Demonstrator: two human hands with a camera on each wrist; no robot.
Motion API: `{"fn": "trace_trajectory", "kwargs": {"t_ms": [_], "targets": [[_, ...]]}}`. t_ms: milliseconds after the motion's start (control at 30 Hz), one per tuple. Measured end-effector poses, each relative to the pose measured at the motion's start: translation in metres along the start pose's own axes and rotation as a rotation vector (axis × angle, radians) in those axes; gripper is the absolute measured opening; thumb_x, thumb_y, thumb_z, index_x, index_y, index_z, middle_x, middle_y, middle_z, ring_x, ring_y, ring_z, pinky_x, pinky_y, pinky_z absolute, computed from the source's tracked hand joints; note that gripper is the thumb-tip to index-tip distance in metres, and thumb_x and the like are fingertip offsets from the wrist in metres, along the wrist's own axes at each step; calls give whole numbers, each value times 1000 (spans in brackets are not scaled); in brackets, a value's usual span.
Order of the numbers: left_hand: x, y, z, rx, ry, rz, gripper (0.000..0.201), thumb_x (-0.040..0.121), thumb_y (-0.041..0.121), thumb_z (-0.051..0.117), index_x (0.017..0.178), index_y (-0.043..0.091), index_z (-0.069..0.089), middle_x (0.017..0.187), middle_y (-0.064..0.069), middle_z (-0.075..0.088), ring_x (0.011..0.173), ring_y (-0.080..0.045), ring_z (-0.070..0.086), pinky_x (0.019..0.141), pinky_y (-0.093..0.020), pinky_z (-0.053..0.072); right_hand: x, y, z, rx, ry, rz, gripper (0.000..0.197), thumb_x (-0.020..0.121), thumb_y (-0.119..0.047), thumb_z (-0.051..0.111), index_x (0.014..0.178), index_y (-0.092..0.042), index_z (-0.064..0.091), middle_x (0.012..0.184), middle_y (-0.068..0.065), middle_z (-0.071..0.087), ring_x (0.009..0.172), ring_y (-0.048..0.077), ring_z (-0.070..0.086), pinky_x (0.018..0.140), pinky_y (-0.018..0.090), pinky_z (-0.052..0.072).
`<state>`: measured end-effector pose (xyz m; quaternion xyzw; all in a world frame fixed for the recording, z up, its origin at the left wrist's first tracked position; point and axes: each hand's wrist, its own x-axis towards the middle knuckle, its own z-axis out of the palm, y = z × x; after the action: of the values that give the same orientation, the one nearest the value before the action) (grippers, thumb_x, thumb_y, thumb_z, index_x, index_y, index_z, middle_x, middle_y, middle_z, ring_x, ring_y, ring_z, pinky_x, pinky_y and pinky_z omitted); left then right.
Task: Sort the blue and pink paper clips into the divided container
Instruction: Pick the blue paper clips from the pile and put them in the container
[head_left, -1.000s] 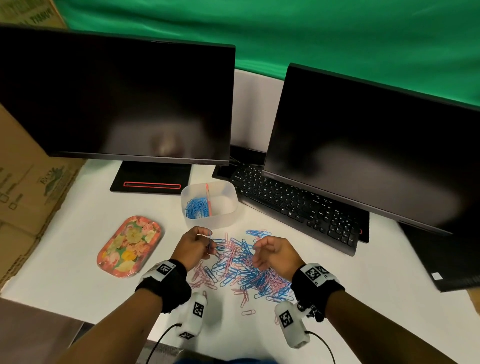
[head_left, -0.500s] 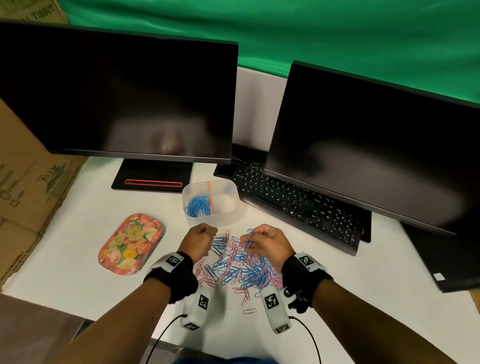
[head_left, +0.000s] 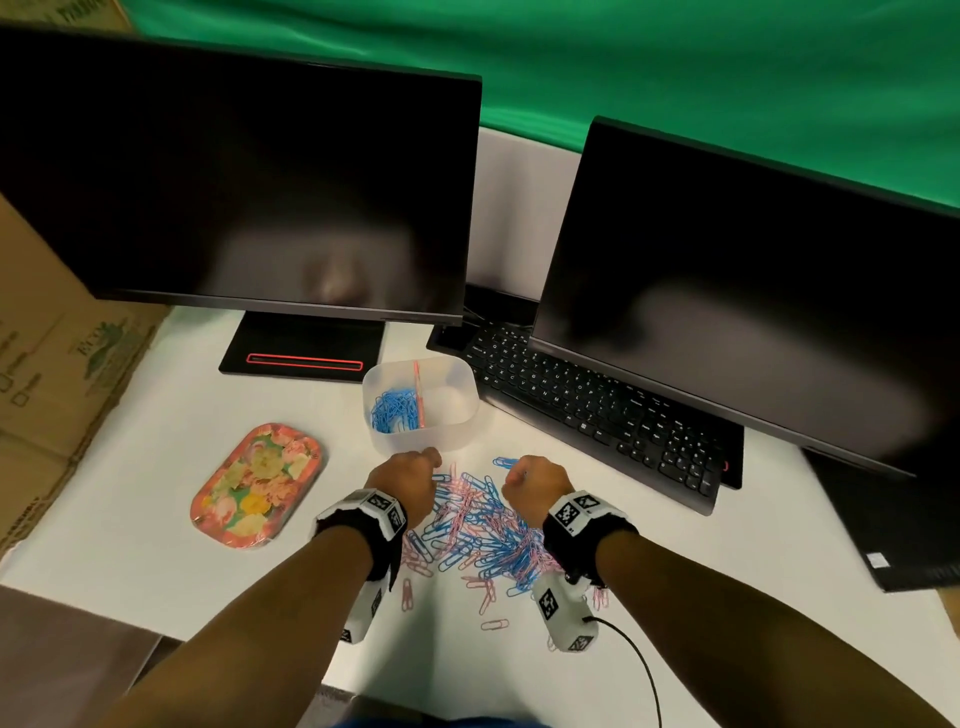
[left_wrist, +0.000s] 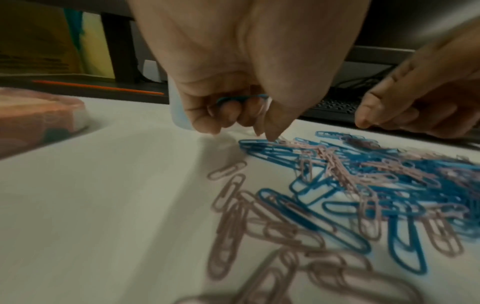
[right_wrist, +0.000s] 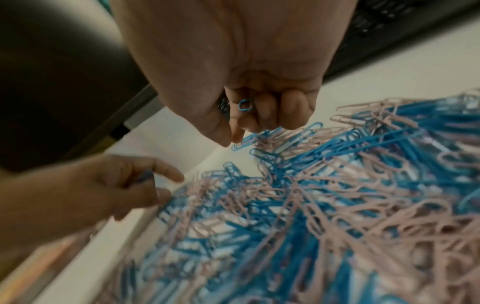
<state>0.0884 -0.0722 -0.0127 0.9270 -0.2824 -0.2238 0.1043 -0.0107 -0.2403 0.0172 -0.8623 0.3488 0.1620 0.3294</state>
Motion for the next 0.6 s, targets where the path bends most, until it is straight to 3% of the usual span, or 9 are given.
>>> {"fn": "trace_trajectory", "kwargs": {"t_ms": [133,267,367,500,600], "targets": [[-3,4,2,99,-11,-4,24,89,16,50,112,16,56,112,-7,65,103,-27,61,86,-38,52,-2,-2,7,-131,-27,-60,21,85,-21,61,100,-7,67,104,10,68,97,25,65,80,29,53],[-6,4,5,24,-41,-28,21,88,21,52,107,16,59,108,-6,65,100,-27,62,84,-37,52,4,-13,17,-228,-34,-30,16,86,-15,56,98,-8,64,102,14,64,95,24,64,83,30,55],[-8,2,6,-44,-65,-43,16,85,21,54,99,16,60,105,-6,66,97,-27,62,83,-37,53,5,-19,17,-295,-78,-4,24,88,-13,52,109,-6,61,111,17,62,106,29,61,86,34,51],[-10,1,3,-135,-70,-41,9,83,21,56,90,17,61,101,-5,65,95,-26,61,82,-32,51,9,-18,14,-298,-100,1,14,84,-8,57,97,-11,59,101,12,62,98,27,63,84,32,54],[-15,-1,-2,-243,0,-8,2,83,19,60,85,18,61,93,-3,59,90,-23,60,77,-26,46,9,-16,14,-270,-47,-22,34,84,0,55,117,-8,53,117,12,60,107,26,62,85,30,52]]}}
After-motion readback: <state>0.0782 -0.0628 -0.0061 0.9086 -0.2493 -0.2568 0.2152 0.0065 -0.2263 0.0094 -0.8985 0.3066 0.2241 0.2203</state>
